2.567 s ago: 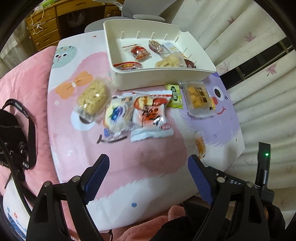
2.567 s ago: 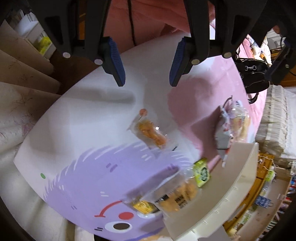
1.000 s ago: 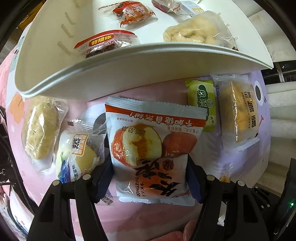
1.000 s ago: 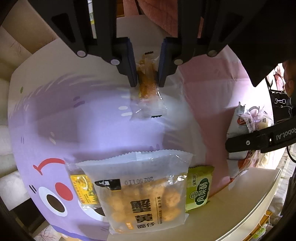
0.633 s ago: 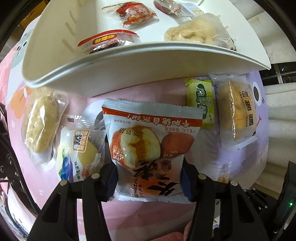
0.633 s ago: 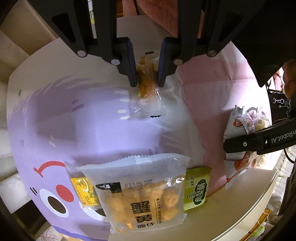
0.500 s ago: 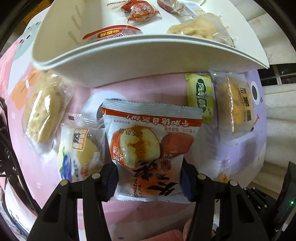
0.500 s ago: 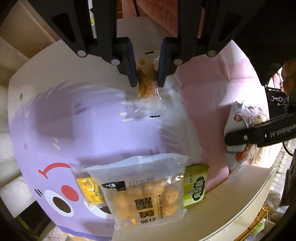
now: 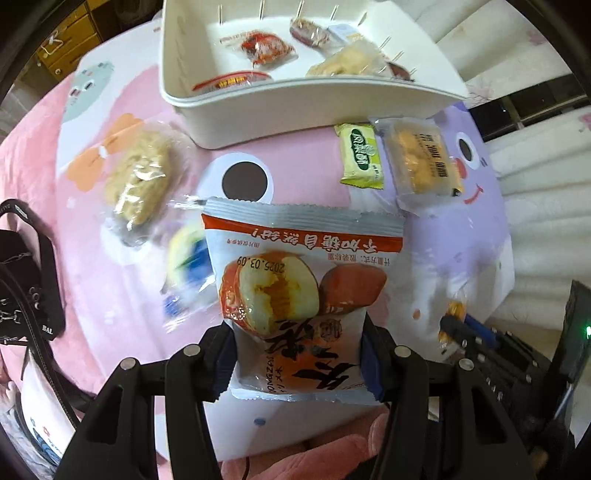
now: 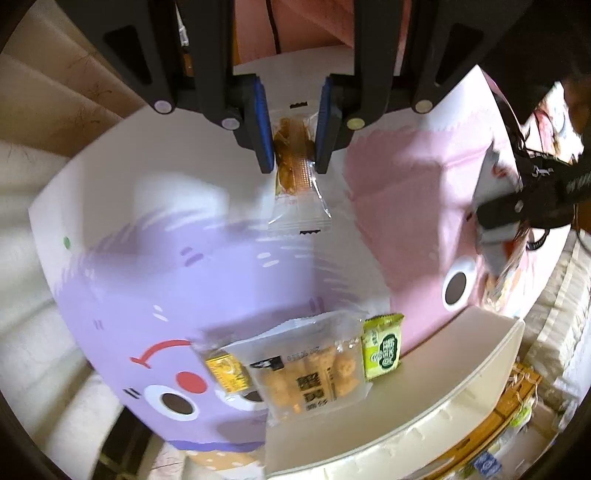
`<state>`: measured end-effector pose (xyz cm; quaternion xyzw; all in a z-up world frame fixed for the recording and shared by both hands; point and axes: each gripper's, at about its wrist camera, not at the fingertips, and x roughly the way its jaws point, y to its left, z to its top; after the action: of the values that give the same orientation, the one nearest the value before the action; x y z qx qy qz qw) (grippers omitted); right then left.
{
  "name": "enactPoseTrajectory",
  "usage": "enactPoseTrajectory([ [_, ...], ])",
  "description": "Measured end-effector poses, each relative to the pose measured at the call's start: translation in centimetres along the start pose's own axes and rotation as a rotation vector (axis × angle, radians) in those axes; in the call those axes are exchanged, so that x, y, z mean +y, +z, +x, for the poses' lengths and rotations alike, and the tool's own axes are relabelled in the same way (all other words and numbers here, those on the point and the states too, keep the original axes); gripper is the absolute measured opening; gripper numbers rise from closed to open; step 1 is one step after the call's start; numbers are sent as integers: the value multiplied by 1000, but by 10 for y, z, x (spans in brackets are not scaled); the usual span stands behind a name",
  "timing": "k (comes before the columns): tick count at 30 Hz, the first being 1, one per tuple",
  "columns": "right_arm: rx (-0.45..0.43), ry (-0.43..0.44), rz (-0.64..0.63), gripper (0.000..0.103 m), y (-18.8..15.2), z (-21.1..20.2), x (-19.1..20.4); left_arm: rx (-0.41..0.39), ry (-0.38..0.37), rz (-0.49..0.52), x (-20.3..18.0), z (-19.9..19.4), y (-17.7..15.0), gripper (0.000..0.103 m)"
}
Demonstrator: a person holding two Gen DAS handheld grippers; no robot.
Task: Organize snacks
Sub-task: 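Carry both held snacks over the tray and open both grippers to drop them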
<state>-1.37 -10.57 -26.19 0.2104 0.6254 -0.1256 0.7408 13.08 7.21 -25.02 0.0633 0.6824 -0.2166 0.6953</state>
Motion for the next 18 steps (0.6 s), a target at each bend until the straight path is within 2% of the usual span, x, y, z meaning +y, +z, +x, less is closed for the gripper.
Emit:
enactPoseTrajectory([
  [4,-41,5,14,21,2,-20,-4,-27,-1,-4,4,-24,-8,55],
  [10,-63,38,-1,21,20,-41,-2,-81,-12,-79,14,-62,-9,55],
  [18,-103,73,-98,22,71,-63,-3,-141,1,-180,12,-92,13,55],
])
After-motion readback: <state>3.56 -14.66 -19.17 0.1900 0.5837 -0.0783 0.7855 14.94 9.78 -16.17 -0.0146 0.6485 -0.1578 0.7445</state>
